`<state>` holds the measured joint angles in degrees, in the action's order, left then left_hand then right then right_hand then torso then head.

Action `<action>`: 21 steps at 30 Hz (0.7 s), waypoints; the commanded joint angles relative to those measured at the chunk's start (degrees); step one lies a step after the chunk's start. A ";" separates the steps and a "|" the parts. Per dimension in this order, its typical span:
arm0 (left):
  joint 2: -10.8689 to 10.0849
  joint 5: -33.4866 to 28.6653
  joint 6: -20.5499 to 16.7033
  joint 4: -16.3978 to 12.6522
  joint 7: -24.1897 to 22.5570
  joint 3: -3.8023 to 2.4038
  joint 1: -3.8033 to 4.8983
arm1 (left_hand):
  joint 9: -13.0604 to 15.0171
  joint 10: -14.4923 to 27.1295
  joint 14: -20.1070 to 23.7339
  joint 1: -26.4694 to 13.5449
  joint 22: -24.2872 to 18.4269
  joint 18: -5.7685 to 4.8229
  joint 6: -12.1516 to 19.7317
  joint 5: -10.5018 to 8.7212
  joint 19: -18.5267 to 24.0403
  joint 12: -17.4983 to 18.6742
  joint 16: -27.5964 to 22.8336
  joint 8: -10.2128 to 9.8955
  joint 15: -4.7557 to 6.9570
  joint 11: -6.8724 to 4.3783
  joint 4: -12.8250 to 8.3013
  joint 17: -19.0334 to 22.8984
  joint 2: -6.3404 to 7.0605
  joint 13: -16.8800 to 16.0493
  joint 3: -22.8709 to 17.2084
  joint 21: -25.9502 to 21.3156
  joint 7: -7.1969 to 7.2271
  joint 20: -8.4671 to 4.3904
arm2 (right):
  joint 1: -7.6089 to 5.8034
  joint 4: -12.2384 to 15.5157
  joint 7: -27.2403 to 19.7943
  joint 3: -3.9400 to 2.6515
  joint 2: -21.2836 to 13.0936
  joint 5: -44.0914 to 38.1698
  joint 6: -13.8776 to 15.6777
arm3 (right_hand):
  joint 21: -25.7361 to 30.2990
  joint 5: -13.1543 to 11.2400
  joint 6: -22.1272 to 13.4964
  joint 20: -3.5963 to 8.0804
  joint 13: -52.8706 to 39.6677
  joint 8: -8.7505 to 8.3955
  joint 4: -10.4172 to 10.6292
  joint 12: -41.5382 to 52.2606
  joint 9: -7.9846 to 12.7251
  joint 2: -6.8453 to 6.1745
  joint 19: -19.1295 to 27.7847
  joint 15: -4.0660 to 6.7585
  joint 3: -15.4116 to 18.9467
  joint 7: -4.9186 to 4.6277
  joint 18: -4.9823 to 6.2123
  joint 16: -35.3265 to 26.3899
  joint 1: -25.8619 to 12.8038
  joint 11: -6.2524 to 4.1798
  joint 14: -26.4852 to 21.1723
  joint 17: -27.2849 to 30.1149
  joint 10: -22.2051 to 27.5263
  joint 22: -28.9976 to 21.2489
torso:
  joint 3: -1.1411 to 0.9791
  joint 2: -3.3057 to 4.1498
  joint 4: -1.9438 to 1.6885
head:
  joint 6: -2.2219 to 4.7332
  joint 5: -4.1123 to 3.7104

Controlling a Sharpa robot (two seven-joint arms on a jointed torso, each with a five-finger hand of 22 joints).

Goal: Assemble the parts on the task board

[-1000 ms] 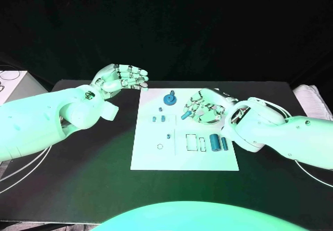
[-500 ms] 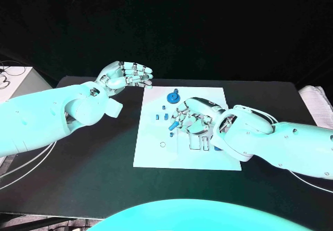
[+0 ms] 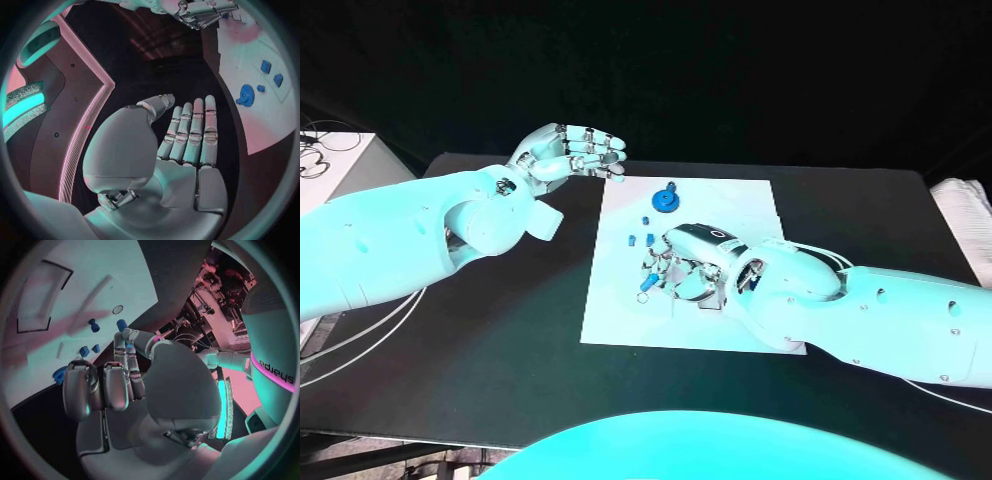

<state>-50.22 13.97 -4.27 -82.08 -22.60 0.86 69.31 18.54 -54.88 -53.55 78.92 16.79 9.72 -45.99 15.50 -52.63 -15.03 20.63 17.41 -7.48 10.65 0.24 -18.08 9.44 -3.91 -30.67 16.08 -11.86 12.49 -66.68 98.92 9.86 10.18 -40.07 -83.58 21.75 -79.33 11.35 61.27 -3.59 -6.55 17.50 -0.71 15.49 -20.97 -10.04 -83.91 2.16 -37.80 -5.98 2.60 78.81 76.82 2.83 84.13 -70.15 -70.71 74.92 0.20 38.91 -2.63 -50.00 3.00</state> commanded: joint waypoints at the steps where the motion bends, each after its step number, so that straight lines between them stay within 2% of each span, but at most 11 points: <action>1: 0.10 -0.11 1.05 -0.06 -0.33 -0.03 0.01 | -0.06 0.40 -0.40 -0.27 -0.08 0.48 0.48 0.05 -0.37 0.09 -0.17 0.28 -0.02 -0.19 -0.08 -0.08 -0.18 -0.09 0.16 -0.26 -2.01 0.18 | 0.42 -0.35 0.79 0.06 0.58 -4.22 -1.16 | -0.04 0.17 0.33 0.49 -0.05 0.90 -0.03 -0.09 -3.01 0.20 -4.65 0.34 -0.35 -0.16 -0.31 0.12 -0.25 -0.77 2.12 0.05 -0.29 6.71 | 0.00 0.02 0.00 | 0.00 0.27; 21: -0.03 -0.11 1.06 -0.17 -0.22 -0.03 0.01 | -0.12 0.45 -0.42 -0.29 -0.22 0.47 0.52 0.05 -0.47 0.06 -0.36 0.33 -0.05 -0.17 -0.08 -0.17 -0.19 -0.09 0.17 -0.44 -2.03 0.20 | 1.51 -1.50 1.87 0.21 1.82 -6.40 -2.49 | -0.05 0.15 0.28 0.49 -0.09 0.91 -0.13 -0.17 -3.08 0.20 -4.64 0.34 -0.42 -0.17 -0.31 0.07 -0.27 -0.77 2.10 0.13 -0.29 6.72 | -0.02 0.00 0.05 | 0.00 0.37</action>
<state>-50.29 13.97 -4.22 -82.14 -22.48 0.86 69.31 18.46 -54.67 -53.55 78.92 16.62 9.73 -45.77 15.50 -52.84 -15.03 20.63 17.41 -7.48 10.44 0.24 -18.21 9.44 -3.91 -30.66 15.85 -11.64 12.70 -65.23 97.48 11.30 10.39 -38.32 -88.81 20.31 -79.32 11.29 61.17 -3.60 -6.55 17.50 -0.89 15.42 -20.97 -10.27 -83.91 2.16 -37.95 -6.08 2.60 78.80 76.44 2.53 84.13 -70.06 -70.85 74.91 0.19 38.92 -2.59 -50.00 3.44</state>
